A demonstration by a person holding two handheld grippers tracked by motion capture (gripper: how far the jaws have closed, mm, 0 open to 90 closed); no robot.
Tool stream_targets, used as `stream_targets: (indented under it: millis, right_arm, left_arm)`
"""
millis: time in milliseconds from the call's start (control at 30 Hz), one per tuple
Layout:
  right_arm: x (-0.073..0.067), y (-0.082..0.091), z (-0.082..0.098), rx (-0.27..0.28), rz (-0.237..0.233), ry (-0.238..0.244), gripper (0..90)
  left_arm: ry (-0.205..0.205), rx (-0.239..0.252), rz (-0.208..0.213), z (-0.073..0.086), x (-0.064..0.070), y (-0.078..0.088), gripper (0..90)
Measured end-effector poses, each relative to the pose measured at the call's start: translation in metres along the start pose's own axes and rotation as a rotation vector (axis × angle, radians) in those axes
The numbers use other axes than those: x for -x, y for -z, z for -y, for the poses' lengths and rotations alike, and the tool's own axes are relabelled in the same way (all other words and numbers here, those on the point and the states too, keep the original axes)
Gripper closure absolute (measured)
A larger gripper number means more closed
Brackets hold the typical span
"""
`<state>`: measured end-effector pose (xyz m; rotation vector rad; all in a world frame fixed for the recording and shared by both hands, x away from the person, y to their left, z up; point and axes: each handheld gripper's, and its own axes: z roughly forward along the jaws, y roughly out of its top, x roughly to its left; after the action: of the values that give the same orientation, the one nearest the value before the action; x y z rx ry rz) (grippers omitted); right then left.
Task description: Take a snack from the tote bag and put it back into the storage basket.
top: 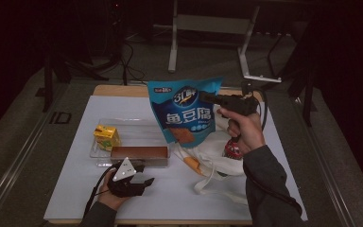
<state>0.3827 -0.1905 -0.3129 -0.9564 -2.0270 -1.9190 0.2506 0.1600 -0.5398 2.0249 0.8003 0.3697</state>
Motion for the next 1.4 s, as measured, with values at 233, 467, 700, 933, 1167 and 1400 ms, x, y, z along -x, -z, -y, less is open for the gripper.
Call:
stream_targets:
  millis: [233,467,700,933,1167,1400]
  right_arm:
    - [-0.002,-0.015,0.001,-0.012,-0.014,-0.004,89.3]
    - [-0.002,-0.031,0.003,-0.017,-0.025,-0.012,89.3]
    - [-0.004,-0.043,0.003,-0.013,-0.033,-0.019,89.3]
    - [-0.005,-0.057,0.005,-0.011,-0.033,-0.007,89.2]
    - [-0.002,-0.079,0.008,-0.019,-0.01,-0.018,89.2]
    - [0.0,-0.098,0.012,-0.024,-0.021,-0.031,89.2]
  left_arm:
    - [0.001,-0.001,0.002,0.0,-0.001,0.0,38.4]
    - [0.002,-0.002,0.004,0.0,-0.001,0.0,38.4]
    - [0.002,0.001,0.005,0.0,-0.001,0.0,38.5]
    - [0.003,0.004,0.004,0.0,-0.001,0.0,38.4]
    - [0.002,0.007,0.005,0.0,-0.001,0.001,38.4]
    - [0.001,0.009,0.008,0.0,-0.001,0.001,38.4]
